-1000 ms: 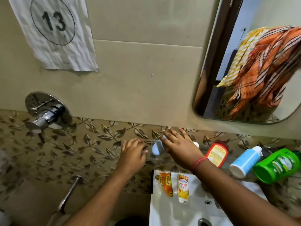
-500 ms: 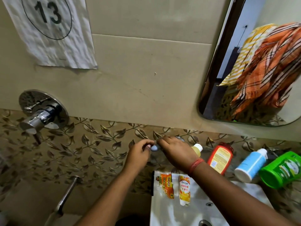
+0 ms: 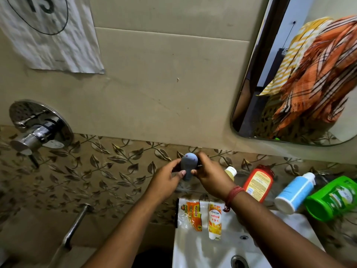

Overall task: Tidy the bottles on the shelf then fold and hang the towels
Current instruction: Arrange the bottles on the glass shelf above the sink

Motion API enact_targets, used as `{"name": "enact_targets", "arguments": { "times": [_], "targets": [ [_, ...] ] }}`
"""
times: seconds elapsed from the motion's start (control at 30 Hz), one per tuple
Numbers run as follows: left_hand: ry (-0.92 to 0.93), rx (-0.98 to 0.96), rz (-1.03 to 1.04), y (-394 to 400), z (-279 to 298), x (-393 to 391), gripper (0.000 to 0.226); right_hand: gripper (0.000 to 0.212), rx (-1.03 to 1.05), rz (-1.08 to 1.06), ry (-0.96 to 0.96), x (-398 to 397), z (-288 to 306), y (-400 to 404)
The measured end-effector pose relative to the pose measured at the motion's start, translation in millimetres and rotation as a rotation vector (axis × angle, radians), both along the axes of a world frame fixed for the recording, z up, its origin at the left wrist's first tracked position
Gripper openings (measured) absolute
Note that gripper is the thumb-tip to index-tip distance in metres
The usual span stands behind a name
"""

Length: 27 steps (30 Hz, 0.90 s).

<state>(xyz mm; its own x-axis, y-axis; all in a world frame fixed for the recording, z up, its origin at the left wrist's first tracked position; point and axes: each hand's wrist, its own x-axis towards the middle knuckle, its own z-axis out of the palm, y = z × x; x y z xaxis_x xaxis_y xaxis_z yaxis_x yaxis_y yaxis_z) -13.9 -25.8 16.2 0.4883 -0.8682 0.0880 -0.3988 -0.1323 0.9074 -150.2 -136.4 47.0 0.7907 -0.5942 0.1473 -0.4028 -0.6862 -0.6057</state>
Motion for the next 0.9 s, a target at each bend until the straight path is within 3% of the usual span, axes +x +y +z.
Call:
{"name": "enact_targets", "arguments": {
  "times": [0.1, 0.4, 0.57, 0.7, 0.8, 0.9],
  "targets": [
    [-0.033, 0.010, -0.027, 2, -2, -1, 0.045, 0.040, -0.042, 0.045, 0.032, -4, -4, 1],
    [-0.056, 0.027, -0.020, 1, -4, -5, 0.049, 0.047, -0.071, 0.034, 0.059, -7, -3, 1],
    [0.086, -0.139, 0.118, 13, -2, -4, 0.054, 0.067, -0.040, -0.070, -0.109, -30, 14, -6],
    [-0.093, -0.318, 0.224, 32, -5, -13, 0.028, 0.057, -0.286, -0.116, -0.038, -63, 14, -13],
    [-0.309, -0.353, 0.070, 35, -8, -35, 0.021, 0.059, -0.431, -0.086, 0.084, -75, 6, -11],
    [-0.409, -0.277, -0.108, 28, -11, -60, 0.025, 0.061, -0.518, -0.044, 0.209, -80, 5, -7]
  ]
}}
